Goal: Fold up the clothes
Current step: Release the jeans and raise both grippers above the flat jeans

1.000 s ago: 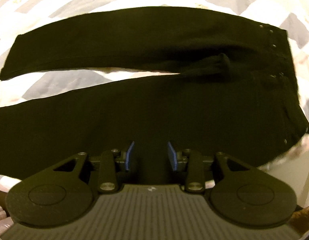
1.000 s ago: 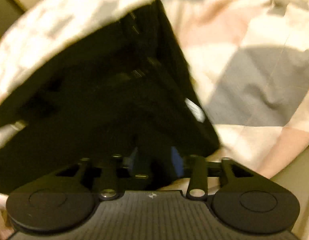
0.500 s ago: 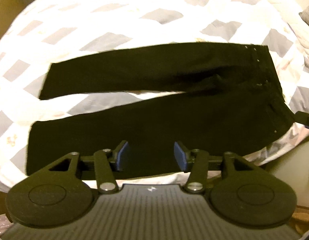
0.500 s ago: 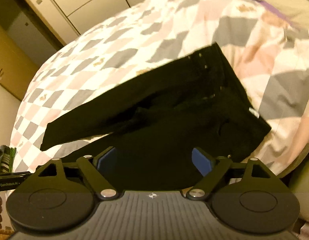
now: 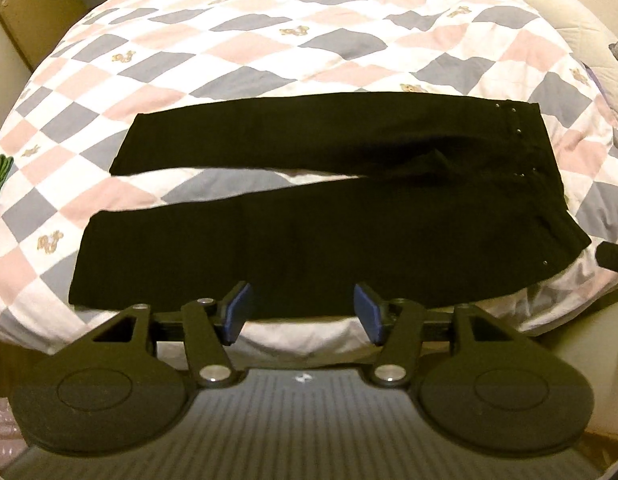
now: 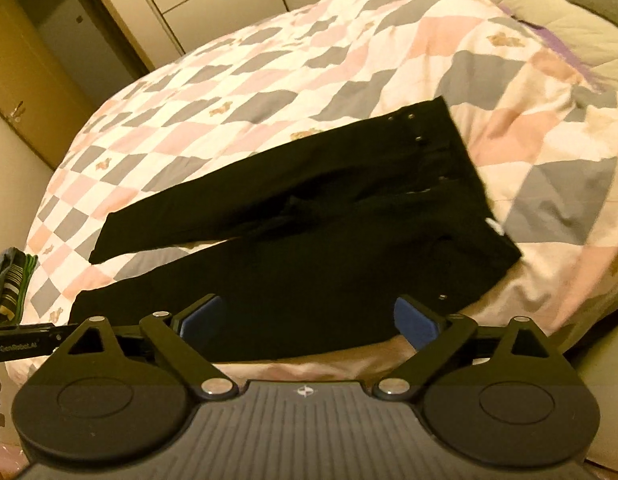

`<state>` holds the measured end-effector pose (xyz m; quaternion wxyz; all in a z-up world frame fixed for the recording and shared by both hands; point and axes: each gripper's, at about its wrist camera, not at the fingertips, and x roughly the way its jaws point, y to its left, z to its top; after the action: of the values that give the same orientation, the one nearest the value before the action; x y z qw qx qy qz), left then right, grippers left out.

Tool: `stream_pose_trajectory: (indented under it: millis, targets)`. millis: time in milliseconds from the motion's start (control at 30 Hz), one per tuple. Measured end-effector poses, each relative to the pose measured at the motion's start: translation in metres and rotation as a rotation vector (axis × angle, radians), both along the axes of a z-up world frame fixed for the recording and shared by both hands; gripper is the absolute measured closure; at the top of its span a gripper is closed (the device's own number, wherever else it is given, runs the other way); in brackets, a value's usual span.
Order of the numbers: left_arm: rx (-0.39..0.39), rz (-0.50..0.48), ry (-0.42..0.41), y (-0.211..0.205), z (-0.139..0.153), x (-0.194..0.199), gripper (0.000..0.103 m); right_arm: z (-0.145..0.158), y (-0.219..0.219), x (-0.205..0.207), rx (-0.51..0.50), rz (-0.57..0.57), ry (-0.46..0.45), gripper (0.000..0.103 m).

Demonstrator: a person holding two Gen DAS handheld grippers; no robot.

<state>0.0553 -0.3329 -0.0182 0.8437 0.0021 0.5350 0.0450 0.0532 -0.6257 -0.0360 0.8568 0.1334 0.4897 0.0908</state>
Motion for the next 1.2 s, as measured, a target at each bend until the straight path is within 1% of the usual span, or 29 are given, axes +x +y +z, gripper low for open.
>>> stream_pose_trajectory:
  millis: [167, 300, 400, 733, 1000, 1200]
  targets:
    - [0.005, 0.016, -0.015, -0.017, 0.005, -0.026, 0.048, 0.004, -0.022, -0.021, 0.01, -0.01, -0.003, 0.007]
    - [0.008, 0.028, -0.028, -0.03, 0.009, -0.047, 0.046, 0.008, -0.029, -0.037, 0.014, 0.011, -0.014, 0.006]
    - [0.013, 0.038, -0.05, -0.035, 0.014, -0.065, 0.043, 0.011, -0.033, -0.049, 0.017, 0.027, -0.022, 0.006]
    - [0.025, 0.074, -0.099, -0.041, 0.028, -0.106, 0.041, 0.02, -0.039, -0.07, 0.025, 0.059, -0.058, 0.004]
    - [0.032, 0.069, -0.124, -0.045, 0.035, -0.117, 0.041, 0.023, -0.043, -0.079, 0.035, 0.064, -0.075, 0.003]
    - [0.02, 0.058, -0.126, -0.043, 0.032, -0.111, 0.04, 0.019, -0.047, -0.072, 0.042, 0.053, -0.064, 0.003]
